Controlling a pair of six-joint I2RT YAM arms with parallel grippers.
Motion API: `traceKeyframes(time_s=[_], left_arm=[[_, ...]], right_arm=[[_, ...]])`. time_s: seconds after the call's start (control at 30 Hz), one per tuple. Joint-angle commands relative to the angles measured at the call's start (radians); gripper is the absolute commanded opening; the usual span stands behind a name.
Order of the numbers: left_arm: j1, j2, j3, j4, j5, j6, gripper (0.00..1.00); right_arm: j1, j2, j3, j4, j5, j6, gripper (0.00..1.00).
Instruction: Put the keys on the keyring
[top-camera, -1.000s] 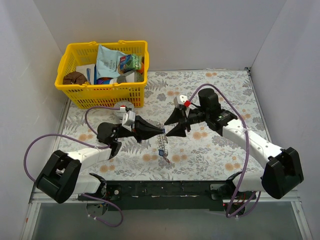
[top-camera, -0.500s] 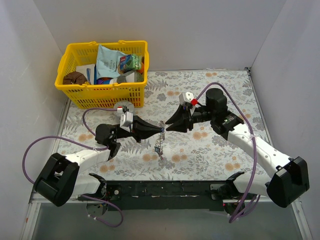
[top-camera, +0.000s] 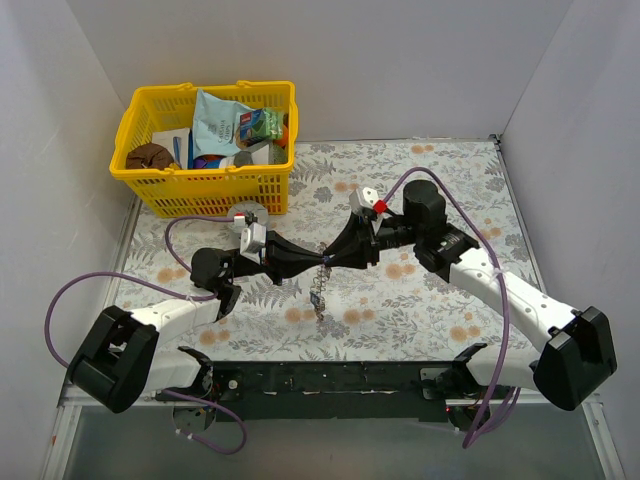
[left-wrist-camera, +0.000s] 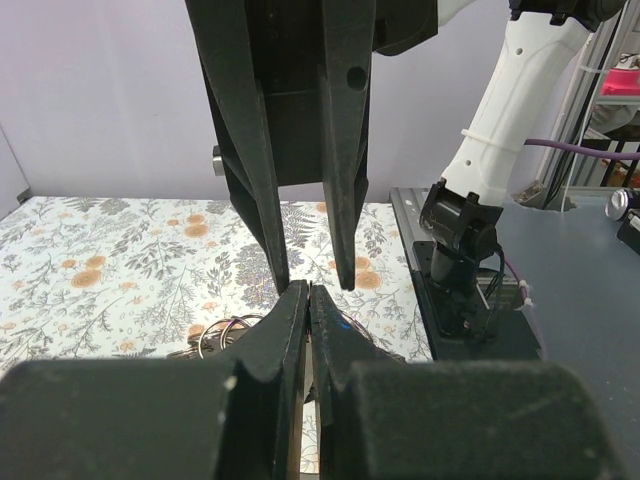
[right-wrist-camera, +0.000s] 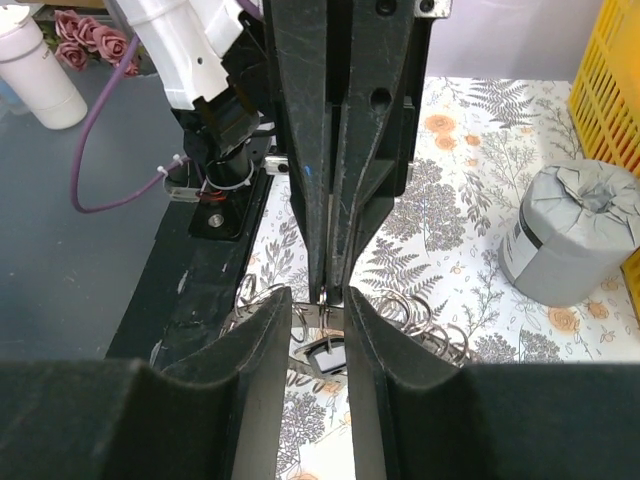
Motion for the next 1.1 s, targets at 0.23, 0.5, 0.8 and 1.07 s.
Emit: traceKeyframes(time_s=[0.23, 0.5, 0.8, 1.07], left_arm=[[-0.002, -0.039, -0.008, 0.354, -0.037, 0.001, 0.0], [-0.002, -0.044, -0.005, 0.361, -0.034, -0.002, 0.0], [-0.001, -0.047, 0.002, 0.361, -0.028, -0.008, 0.0], [-0.002, -0.04, -0.001, 0.371, -0.022, -0.017, 0.0]], right_arm=[[0.002, 0.001, -0.028, 0.032, 0.039, -0.007, 0.37], [0.002, 0.015, -0.054, 0.062, 0.051, 0.003, 0.3], [0.002, 0.012, -0.075, 0.13, 0.045, 0.043, 0.26], [0.002, 0.025, -0.062, 0.13, 0.048, 0.067, 0.01]])
